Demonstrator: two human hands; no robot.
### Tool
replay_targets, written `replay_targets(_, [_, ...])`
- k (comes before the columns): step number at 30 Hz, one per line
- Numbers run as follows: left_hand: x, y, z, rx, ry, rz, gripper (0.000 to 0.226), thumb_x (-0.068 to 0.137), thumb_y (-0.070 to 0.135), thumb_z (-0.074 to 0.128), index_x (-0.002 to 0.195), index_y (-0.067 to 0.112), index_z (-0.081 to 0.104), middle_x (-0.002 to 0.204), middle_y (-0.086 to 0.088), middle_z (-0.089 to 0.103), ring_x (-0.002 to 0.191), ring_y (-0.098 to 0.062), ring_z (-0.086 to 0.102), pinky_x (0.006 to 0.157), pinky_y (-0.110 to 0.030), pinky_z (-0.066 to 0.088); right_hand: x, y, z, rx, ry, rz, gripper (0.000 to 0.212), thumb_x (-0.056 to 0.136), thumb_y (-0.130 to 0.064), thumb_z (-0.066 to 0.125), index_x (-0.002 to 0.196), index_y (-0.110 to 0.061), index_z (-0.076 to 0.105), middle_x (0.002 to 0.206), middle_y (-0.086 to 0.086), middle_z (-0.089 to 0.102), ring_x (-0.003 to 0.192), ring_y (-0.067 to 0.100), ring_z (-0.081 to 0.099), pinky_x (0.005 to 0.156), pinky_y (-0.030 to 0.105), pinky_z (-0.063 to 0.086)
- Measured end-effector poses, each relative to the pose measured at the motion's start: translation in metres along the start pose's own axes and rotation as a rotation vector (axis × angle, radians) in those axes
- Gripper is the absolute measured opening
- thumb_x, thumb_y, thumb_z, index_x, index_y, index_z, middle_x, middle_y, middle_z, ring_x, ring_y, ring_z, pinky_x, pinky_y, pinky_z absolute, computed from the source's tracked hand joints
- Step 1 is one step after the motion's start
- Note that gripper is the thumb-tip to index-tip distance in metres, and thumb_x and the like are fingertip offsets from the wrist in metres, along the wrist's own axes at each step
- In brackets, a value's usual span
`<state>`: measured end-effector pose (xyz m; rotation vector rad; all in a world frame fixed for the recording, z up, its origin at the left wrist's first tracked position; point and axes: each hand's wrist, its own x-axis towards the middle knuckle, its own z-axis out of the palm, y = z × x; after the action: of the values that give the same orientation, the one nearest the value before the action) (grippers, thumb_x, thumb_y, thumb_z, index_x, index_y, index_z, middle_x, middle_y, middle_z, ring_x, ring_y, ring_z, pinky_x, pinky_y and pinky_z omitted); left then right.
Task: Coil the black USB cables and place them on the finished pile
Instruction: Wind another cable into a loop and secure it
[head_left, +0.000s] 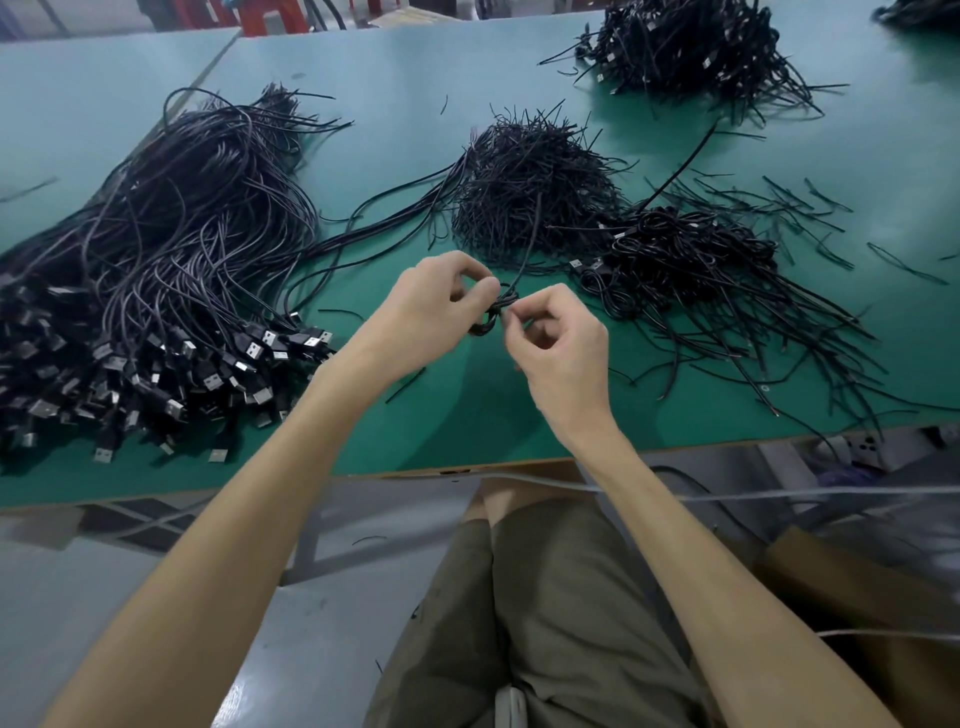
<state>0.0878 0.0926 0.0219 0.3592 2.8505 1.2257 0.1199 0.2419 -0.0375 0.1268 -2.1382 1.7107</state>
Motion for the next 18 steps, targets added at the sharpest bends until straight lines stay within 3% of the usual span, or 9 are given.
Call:
replay_targets(5, [-0.007, 0.008, -0.008, -0.295, -0.151, -0.045, 0.051, 0.11, 0.041, 0.035, 0.115, 0.004, 0.07, 0.078, -0.01, 0.069, 0.064, -0.02, 0.067, 0.069, -0.035, 0.054, 0.002, 0.0, -0.004, -0.005, 0.049, 0.016, 0.016, 0.092, -0.011, 0.069, 0.079, -0.018, 0.062, 0.064, 0.001, 0.061, 0.054, 0.027, 0.057, 0.053, 0.03, 0.044])
replay_targets(7, [-0.011, 0.002, -0.014, -0.328, -0.259, 0.025, 0.048, 0.105, 0.042, 0.045, 0.123, 0.004, 0.067, 0.09, -0.009, 0.072, 0.078, -0.018, 0.07, 0.077, -0.036, 0.056, 0.001, 0.0, -0.005, 0.014, 0.043, 0.024, 0.013, 0.092, -0.012, 0.069, 0.081, -0.016, 0.063, 0.062, -0.001, 0.06, 0.055, 0.029, 0.058, 0.053, 0.032, 0.045])
replay_targets(10, [-0.015, -0.009, -0.021, -0.371, -0.348, 0.133, 0.048, 0.088, 0.024, 0.071, 0.131, 0.005, 0.063, 0.098, -0.002, 0.072, 0.089, -0.008, 0.065, 0.079, -0.024, 0.053, 0.0, -0.002, -0.005, 0.048, 0.025, 0.042, 0.01, 0.091, -0.009, 0.068, 0.083, -0.011, 0.063, 0.061, 0.007, 0.061, 0.055, 0.032, 0.058, 0.051, 0.036, 0.045])
replay_targets(13, [-0.012, -0.012, -0.013, -0.223, -0.229, 0.165, 0.045, 0.083, 0.004, 0.079, 0.127, 0.011, 0.067, 0.111, -0.015, 0.068, 0.095, -0.015, 0.065, 0.077, -0.028, 0.052, 0.0, -0.002, -0.006, 0.07, 0.019, 0.048, 0.011, 0.092, -0.008, 0.068, 0.083, -0.009, 0.062, 0.058, 0.007, 0.06, 0.048, 0.022, 0.056, 0.05, 0.031, 0.043])
replay_targets(15, [-0.009, -0.011, -0.008, -0.128, -0.083, 0.195, 0.039, 0.082, 0.002, 0.08, 0.118, 0.015, 0.074, 0.112, -0.007, 0.059, 0.101, -0.024, 0.062, 0.082, -0.035, 0.054, -0.002, -0.002, -0.006, 0.086, 0.013, 0.053, 0.011, 0.092, -0.007, 0.067, 0.083, -0.008, 0.062, 0.056, 0.005, 0.059, 0.046, 0.016, 0.053, 0.049, 0.025, 0.041])
replay_targets(18, [-0.009, -0.011, -0.003, -0.108, -0.032, 0.29, 0.027, 0.085, 0.005, 0.078, 0.107, 0.02, 0.076, 0.124, 0.003, 0.059, 0.115, -0.012, 0.059, 0.096, -0.033, 0.051, -0.003, -0.004, -0.004, 0.108, 0.003, 0.067, 0.009, 0.092, -0.008, 0.067, 0.085, -0.005, 0.061, 0.056, 0.008, 0.059, 0.046, 0.015, 0.052, 0.05, 0.028, 0.04])
